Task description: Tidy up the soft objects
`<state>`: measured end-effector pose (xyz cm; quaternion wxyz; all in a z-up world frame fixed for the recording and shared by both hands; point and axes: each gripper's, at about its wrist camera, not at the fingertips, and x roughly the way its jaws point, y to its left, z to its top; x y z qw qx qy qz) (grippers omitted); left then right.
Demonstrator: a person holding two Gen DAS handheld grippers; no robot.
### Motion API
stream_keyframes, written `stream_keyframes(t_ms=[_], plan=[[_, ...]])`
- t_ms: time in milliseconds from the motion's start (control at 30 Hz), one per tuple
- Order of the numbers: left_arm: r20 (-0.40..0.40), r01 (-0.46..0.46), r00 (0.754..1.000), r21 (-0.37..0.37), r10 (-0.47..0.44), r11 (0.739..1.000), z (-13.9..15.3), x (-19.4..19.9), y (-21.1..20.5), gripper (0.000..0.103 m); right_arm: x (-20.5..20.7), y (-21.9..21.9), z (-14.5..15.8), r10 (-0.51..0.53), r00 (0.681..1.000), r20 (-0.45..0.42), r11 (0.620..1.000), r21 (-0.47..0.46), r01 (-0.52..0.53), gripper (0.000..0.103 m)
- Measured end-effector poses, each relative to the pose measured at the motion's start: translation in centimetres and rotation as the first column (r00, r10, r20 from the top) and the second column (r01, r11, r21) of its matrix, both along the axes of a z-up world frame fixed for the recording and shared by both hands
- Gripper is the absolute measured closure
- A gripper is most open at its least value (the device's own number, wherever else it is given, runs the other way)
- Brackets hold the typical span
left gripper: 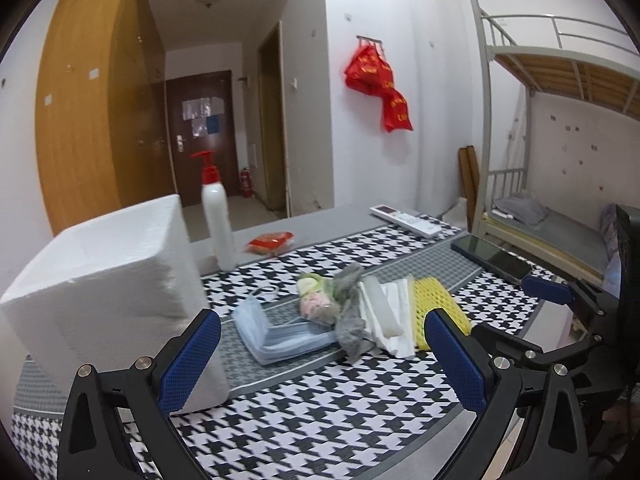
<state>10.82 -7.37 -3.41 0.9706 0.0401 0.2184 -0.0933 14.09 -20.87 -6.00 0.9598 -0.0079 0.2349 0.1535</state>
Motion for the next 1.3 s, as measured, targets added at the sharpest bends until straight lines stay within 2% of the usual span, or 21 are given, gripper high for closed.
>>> stream_keyframes(t_ms=[267,433,600,667,767,867,1067,1233,1300], plan=[[-0.064,0.054,0.996,-0.022,-0.055,0.998,-1.3,2.6,-1.5,0.001,1.5,-1.5,-1.2,-0.032,0.999,-0.039,0.999,0.009,0.032,0.000],[-0.116,0.083,0.990,0.007,-0.082,0.997,-2.1,4.2,-2.7,0.001,2.6,-2.0,-2.4,-0.059,0.996,-0.066,0.998,-0.004,0.059,0.000],[-0.146,0.117,0.982,-0.039,-0.121,0.992,-2.4,5.6,-3.1,0.001,3.3,-2.7,-3.2,-0.069,0.993,-0.091,0.998,0.003,0.069,0.000],[-0.154,0.128,0.979,-0.035,-0.132,0.991,-2.7,6.2,-3.6,0.002,3.5,-3.0,-3.4,-0.074,0.993,-0.096,0.997,0.007,0.075,0.000],[-0.174,0.143,0.974,-0.011,-0.143,0.990,-3.2,6.9,-4.4,0.011,3.7,-3.5,-3.5,-0.076,0.992,-0.105,0.997,0.018,0.078,0.000],[-0.203,0.156,0.967,-0.011,-0.155,0.988,-3.8,7.6,-5.1,0.015,3.9,-3.6,-3.7,-0.081,0.991,-0.108,0.997,0.008,0.082,0.000],[-0.260,0.190,0.947,-0.015,-0.187,0.982,-4.4,9.2,-6.3,0.032,4.5,-3.7,-3.8,-0.096,0.989,-0.117,0.995,0.001,0.096,0.000],[-0.284,0.182,0.942,-0.015,-0.178,0.983,-5.0,10.2,-7.0,0.036,4.6,-3.8,-3.9,-0.093,0.988,-0.122,0.996,0.003,0.094,0.000],[-0.301,0.183,0.937,-0.018,-0.180,0.983,-5.3,10.7,-7.2,0.047,4.9,-3.8,-4.0,-0.094,0.987,-0.127,0.996,-0.002,0.095,0.000]])
